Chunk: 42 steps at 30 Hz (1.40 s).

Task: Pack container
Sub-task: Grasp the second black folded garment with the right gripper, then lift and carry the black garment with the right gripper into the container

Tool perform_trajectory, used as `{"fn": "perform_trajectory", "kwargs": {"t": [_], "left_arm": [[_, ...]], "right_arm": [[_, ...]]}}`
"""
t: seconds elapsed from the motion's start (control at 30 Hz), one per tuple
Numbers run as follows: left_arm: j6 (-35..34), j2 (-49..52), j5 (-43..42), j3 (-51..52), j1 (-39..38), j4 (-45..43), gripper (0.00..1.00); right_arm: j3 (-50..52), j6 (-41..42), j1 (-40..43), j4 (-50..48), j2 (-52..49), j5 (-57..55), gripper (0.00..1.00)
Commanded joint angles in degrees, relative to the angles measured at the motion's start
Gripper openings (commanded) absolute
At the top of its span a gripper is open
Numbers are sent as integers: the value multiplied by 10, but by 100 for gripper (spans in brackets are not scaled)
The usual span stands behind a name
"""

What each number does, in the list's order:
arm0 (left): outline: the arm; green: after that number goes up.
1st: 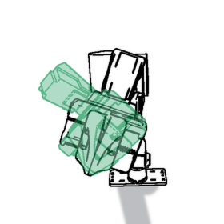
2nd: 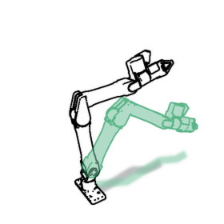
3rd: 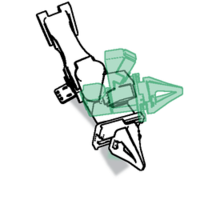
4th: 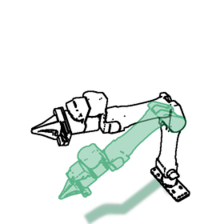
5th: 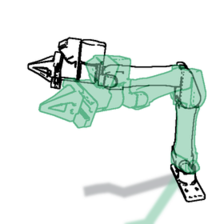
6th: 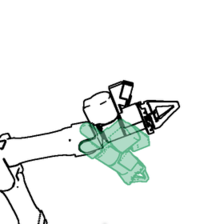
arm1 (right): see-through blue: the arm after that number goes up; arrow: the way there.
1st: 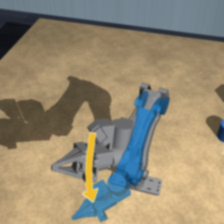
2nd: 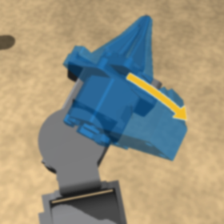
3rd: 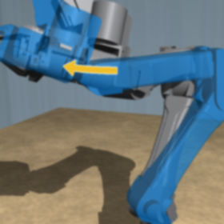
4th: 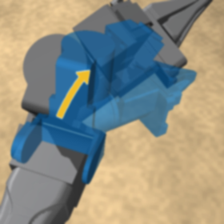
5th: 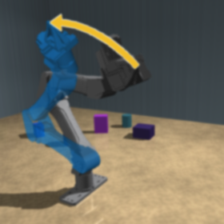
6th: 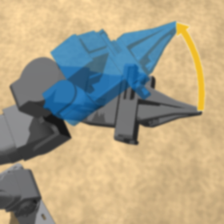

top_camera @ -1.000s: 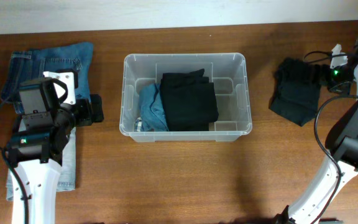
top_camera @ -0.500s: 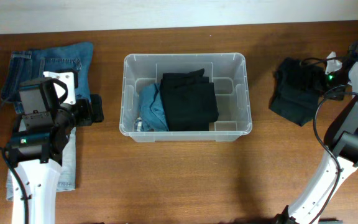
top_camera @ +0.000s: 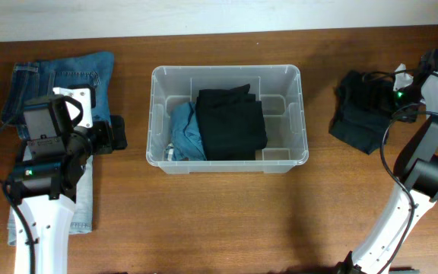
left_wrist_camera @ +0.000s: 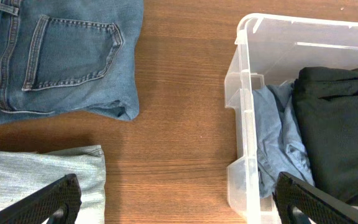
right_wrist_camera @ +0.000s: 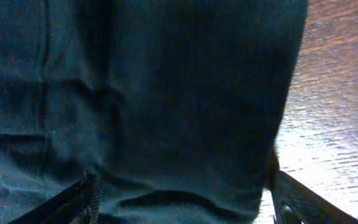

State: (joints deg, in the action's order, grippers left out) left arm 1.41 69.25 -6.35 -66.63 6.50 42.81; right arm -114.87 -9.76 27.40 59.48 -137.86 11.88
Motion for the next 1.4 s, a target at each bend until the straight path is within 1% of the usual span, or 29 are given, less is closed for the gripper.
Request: {"fn": "perform_trajectory", "kwargs": {"t": [0.0,0.07,0.2,0.27,0.33,0.4,0.47,0.53,0.6,0.63,0.7,0.83,1.1,1.17,1.27,1.37], "left_arm": [[-6,2,4,0,2,-1,99],[-6,2,4,0,2,-1,99],[-6,2,4,0,2,-1,99],[-6,2,4,0,2,-1,99],[-6,2,4,0,2,-1,100],[-6,2,4,0,2,-1,99],[-6,2,4,0,2,-1,99],[-6,2,4,0,2,-1,99],[-6,2,4,0,2,-1,100],[-6,2,4,0,2,-1,99],[-6,2,4,0,2,-1,99],[-6,2,4,0,2,-1,99],[-6,2,4,0,2,-1,99],[-6,2,4,0,2,-1,99],[-6,2,4,0,2,-1,99],[-6,2,4,0,2,-1,99]], "right_arm": [[5,9,-8,-3,-23,4,74],[5,18,-7,-4,-23,3,64],[5,48,-7,-10,-23,4,59],[5,59,-7,-10,-23,9,54],[5,61,-7,-12,-23,18,44],[4,84,-7,-14,-22,19,32],[4,101,-7,-15,-22,19,27],[4,112,-7,-17,-22,19,19],[4,127,-6,-17,-22,19,8],[4,134,-6,-17,-22,19,4],[-2,139,-4,-13,-22,30,4],[-31,139,6,14,-20,94,4],[-176,127,54,136,-19,367,4],[-221,94,61,178,-18,433,4],[-286,68,64,239,-13,476,4],[-356,57,58,298,-3,480,4]]}}
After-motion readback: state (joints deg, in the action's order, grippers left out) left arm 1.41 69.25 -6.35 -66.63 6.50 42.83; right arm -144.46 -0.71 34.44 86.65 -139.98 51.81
